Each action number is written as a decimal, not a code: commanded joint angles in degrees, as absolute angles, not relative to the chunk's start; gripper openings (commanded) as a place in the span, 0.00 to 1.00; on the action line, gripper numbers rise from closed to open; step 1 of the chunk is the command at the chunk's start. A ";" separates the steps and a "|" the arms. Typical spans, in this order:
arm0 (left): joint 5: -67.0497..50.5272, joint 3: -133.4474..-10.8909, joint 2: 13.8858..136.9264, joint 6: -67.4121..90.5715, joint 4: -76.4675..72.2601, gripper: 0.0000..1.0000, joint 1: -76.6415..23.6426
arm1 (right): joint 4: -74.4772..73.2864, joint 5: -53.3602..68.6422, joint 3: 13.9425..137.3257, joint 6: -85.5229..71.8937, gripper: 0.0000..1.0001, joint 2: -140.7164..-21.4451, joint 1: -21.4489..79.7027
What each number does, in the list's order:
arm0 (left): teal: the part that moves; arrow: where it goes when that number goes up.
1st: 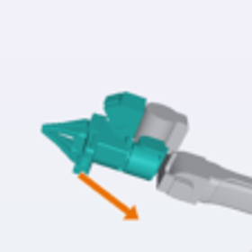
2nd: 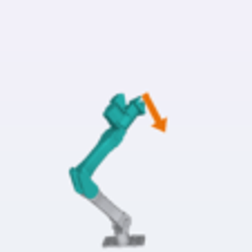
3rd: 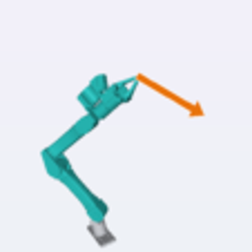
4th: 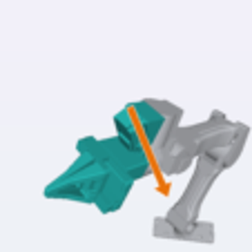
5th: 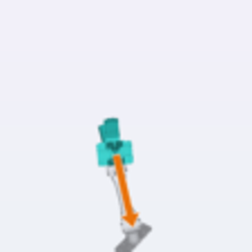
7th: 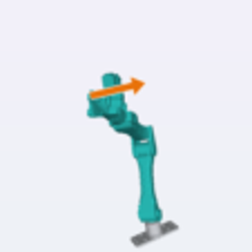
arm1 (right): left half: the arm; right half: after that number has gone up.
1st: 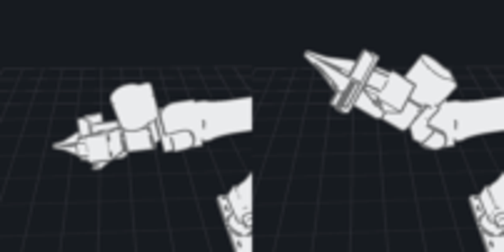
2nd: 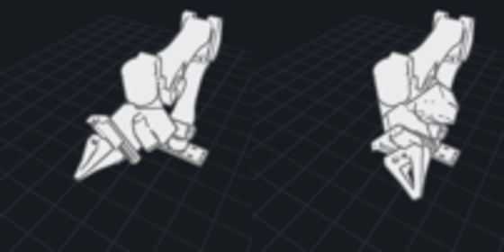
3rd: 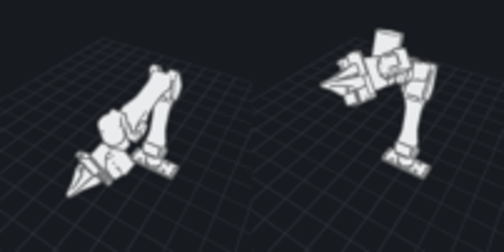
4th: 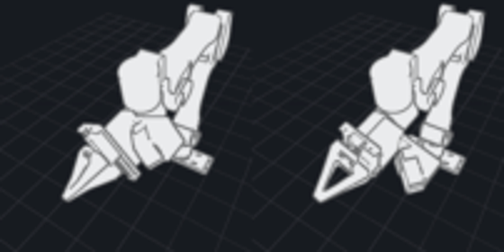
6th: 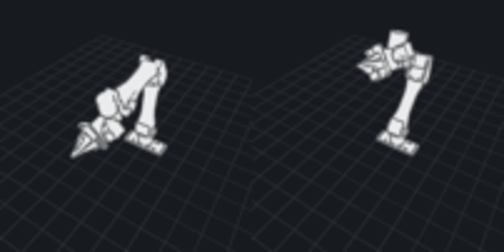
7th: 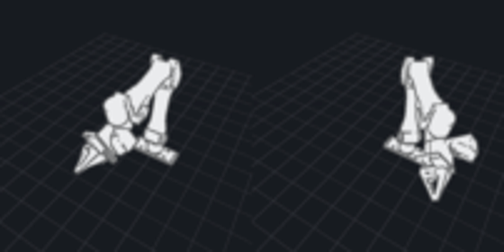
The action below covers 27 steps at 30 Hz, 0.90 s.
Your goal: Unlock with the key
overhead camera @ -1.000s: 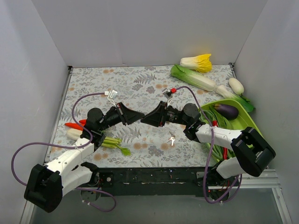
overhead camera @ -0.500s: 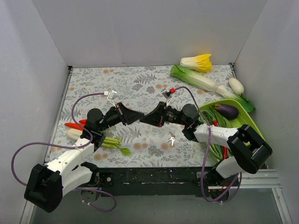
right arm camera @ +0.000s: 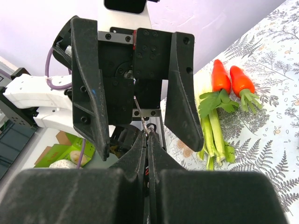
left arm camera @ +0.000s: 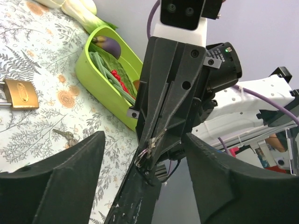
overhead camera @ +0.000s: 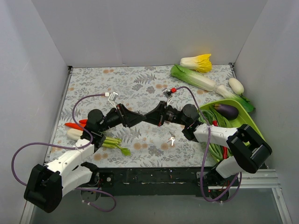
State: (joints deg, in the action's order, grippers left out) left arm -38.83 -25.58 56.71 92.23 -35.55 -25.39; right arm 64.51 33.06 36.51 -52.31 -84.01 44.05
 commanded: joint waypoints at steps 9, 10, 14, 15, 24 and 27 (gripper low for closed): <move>-33.31 -29.00 51.51 86.40 -26.02 0.84 -25.49 | 63.38 30.76 35.60 -50.45 0.01 -81.12 44.38; -33.05 -29.18 51.16 86.14 -25.67 0.85 -25.49 | 62.85 30.50 35.42 -50.28 0.01 -80.95 44.38; -30.24 -30.49 49.92 84.03 -22.95 0.96 -25.40 | 57.59 28.39 34.89 -48.17 0.01 -79.63 44.38; -29.89 -31.37 50.10 83.50 -21.37 0.98 -25.49 | 53.83 26.91 35.07 -47.64 0.01 -79.02 44.38; -18.29 -42.97 53.61 67.52 1.89 0.98 -24.61 | 38.68 20.31 36.12 -40.17 0.01 -74.10 43.77; -14.33 -45.52 56.51 62.68 7.62 0.98 -23.56 | 37.53 20.65 34.11 -40.34 0.01 -72.78 42.11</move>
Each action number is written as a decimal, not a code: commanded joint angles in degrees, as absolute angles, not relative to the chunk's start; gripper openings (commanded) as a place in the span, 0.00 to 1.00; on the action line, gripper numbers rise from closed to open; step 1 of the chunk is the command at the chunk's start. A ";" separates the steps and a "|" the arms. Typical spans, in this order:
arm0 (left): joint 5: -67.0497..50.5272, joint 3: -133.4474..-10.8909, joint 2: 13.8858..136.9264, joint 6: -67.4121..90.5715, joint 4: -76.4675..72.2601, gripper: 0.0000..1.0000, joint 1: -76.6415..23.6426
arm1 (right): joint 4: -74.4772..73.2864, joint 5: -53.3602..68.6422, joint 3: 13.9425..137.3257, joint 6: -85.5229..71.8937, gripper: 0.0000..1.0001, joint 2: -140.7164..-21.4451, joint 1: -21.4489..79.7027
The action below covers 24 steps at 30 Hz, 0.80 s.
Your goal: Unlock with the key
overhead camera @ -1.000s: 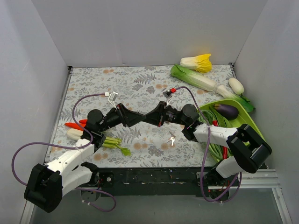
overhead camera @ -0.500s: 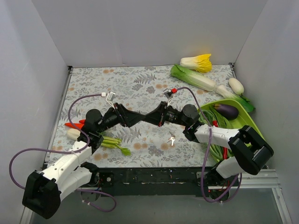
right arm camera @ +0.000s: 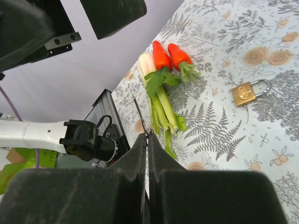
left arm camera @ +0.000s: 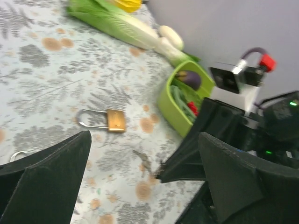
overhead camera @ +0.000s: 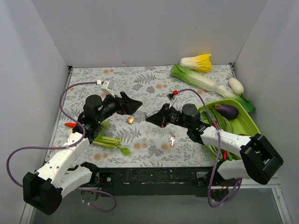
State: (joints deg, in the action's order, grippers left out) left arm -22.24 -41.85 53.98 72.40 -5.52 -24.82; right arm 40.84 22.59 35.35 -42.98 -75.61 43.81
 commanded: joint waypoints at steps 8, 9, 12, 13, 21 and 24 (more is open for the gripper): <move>-4.93 -49.03 70.01 57.04 14.67 0.98 -22.32 | 30.79 19.69 28.74 -36.92 0.01 -65.40 36.74; -4.31 -50.00 72.05 55.21 16.16 0.97 -22.50 | 29.80 18.99 28.74 -36.22 0.01 -63.74 36.56; -2.03 -54.21 79.24 51.08 19.58 0.95 -25.48 | 26.38 18.20 28.39 -33.93 0.01 -61.27 35.95; 1.89 -55.10 80.67 48.19 20.30 0.95 -27.05 | 25.93 18.11 28.13 -33.58 0.01 -60.65 35.77; 4.14 -60.90 90.69 41.31 22.85 0.97 -28.56 | 25.31 18.28 26.54 -33.66 0.01 -58.18 34.81; 4.12 -63.63 94.03 39.82 25.13 0.97 -28.56 | 25.75 19.16 26.28 -33.92 0.01 -58.62 34.63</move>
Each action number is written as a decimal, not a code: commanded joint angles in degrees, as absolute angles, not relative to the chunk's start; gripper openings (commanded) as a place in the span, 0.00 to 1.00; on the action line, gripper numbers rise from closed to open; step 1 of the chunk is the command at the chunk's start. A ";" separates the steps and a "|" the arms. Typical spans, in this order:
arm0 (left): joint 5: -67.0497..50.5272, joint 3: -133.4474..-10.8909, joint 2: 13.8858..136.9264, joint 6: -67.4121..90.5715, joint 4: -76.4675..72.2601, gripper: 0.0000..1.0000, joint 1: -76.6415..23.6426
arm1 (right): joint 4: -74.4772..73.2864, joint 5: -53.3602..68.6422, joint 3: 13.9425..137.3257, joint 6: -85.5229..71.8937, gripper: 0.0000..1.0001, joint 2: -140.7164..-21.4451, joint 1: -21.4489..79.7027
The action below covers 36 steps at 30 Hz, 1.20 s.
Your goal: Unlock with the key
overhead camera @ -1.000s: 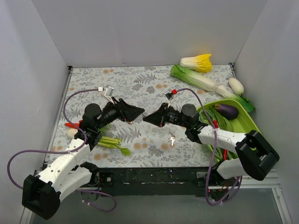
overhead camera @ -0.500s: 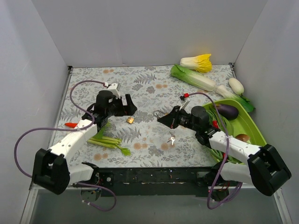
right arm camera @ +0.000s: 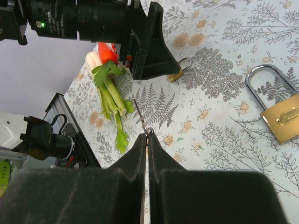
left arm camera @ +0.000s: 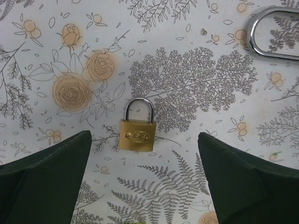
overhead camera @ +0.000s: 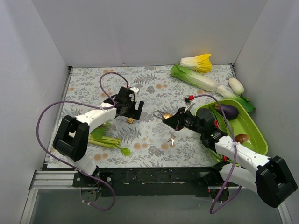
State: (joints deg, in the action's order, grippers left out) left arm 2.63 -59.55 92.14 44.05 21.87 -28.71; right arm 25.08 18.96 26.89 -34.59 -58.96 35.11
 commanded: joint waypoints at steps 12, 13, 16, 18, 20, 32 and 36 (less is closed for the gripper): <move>2.11 -64.60 99.05 37.97 26.01 0.95 -28.22 | 28.21 21.18 26.54 -35.33 0.01 -61.70 34.45; 1.07 -64.60 99.31 37.71 26.02 0.94 -27.86 | 28.30 21.18 26.54 -35.42 0.01 -61.87 34.37; 0.09 -64.86 100.02 37.53 26.45 0.89 -26.55 | 28.48 21.45 26.54 -35.42 0.01 -62.23 34.37; 0.09 -65.47 100.54 37.44 27.07 0.86 -25.84 | 28.48 21.45 26.28 -35.51 0.01 -62.05 34.36; -2.11 -66.27 101.51 37.18 28.03 0.81 -25.84 | 28.48 21.44 25.75 -35.51 0.01 -61.79 34.37; 3.42 -66.71 102.92 37.18 30.50 0.65 -27.60 | 27.95 21.01 25.05 -35.51 0.01 -60.56 34.37; 6.41 -65.66 103.18 36.83 30.50 0.61 -30.66 | 27.42 20.65 24.87 -35.33 0.01 -60.29 34.28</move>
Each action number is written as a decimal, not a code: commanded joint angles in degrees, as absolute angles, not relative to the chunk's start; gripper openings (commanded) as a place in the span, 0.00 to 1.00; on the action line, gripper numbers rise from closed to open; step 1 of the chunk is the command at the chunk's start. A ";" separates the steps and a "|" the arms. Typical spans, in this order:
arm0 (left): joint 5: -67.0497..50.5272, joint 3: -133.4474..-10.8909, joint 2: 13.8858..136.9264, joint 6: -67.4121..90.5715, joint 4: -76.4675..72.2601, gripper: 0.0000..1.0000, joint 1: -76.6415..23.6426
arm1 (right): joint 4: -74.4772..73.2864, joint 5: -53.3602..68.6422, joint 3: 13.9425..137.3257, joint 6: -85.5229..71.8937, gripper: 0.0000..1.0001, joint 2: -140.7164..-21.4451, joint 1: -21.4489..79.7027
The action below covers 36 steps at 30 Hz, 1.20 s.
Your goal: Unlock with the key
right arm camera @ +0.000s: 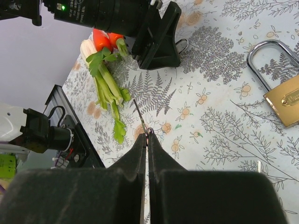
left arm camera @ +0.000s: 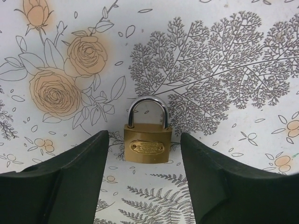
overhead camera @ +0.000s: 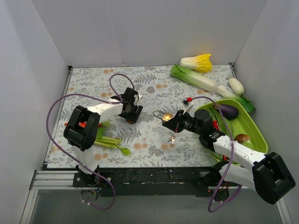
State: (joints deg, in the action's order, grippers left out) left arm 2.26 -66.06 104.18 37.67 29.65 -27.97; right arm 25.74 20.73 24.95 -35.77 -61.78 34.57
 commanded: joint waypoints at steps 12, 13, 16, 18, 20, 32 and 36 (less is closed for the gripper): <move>11.43 -64.25 105.21 38.93 31.64 0.50 -31.82 | 25.14 19.60 24.70 -34.80 0.01 -57.57 34.19; 11.34 -63.81 105.03 39.11 31.55 0.50 -31.82 | 24.96 19.51 24.61 -34.63 0.01 -57.31 34.19; 9.23 -63.55 105.20 39.29 31.47 0.50 -31.82 | 24.70 19.25 24.35 -34.54 0.01 -56.87 34.19; 8.35 -63.72 105.82 39.29 31.64 0.49 -31.82 | 24.61 19.16 24.35 -34.54 0.01 -56.78 34.19; 8.61 -63.63 106.35 39.37 31.99 0.49 -31.73 | 24.52 19.25 24.43 -34.63 0.01 -56.69 34.19; 3.69 -62.49 109.51 40.78 32.00 0.44 -30.76 | 22.41 18.11 24.61 -33.75 0.01 -55.28 34.19; 2.64 -62.93 109.95 41.75 31.99 0.29 -30.76 | 21.62 17.75 24.87 -33.05 0.01 -54.93 34.19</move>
State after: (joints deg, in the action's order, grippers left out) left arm 4.23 -65.93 104.73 40.91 29.15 -30.92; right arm 21.93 18.94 24.51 -34.48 -56.18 34.46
